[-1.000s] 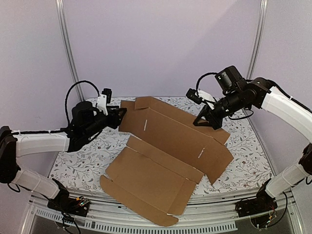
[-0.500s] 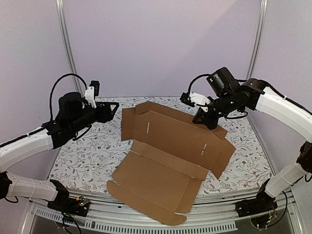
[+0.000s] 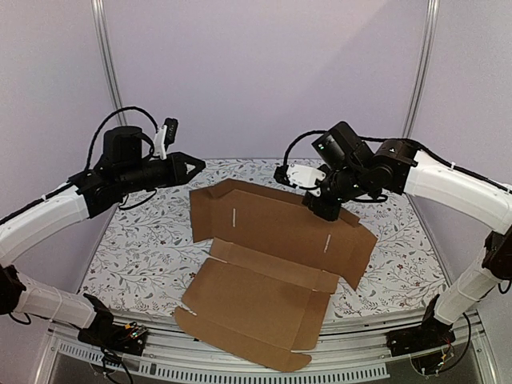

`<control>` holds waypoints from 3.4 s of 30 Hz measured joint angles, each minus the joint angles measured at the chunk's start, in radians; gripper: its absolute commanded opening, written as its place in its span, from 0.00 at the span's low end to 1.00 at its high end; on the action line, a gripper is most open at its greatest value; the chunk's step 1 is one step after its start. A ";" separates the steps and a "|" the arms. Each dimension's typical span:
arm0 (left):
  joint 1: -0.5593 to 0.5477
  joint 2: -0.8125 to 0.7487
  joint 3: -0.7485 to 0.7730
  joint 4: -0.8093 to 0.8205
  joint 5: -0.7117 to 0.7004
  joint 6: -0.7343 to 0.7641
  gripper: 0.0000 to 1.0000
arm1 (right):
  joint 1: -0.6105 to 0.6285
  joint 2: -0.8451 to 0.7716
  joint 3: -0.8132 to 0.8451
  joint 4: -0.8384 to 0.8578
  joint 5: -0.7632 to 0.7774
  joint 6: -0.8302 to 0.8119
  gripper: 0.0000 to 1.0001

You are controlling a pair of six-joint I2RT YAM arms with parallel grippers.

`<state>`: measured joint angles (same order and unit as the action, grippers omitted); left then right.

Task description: Fold the paper box

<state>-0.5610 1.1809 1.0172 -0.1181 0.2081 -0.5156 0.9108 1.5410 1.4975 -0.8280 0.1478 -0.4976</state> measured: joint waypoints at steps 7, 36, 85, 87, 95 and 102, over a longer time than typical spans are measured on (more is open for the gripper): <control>0.000 0.097 0.023 -0.066 0.036 -0.040 0.00 | 0.031 0.006 0.000 0.018 0.081 0.004 0.00; -0.099 0.247 0.063 -0.021 0.109 -0.066 0.00 | 0.064 0.012 -0.052 0.153 0.131 0.087 0.00; -0.089 0.555 -0.074 -0.143 -0.490 0.104 0.00 | -0.056 0.180 -0.055 0.132 0.098 0.165 0.00; -0.082 0.566 -0.073 -0.135 -0.489 0.106 0.00 | -0.056 0.181 -0.055 0.132 0.095 0.165 0.00; -0.057 0.637 -0.058 -0.117 -0.446 0.123 0.00 | -0.056 0.182 -0.055 0.132 0.080 0.165 0.00; -0.049 0.634 -0.063 -0.099 -0.399 0.123 0.00 | -0.056 0.182 -0.055 0.128 0.079 0.169 0.00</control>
<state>-0.6102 1.8153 0.9543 -0.2173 -0.1905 -0.3923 0.8543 1.7233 1.4425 -0.7002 0.2264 -0.3286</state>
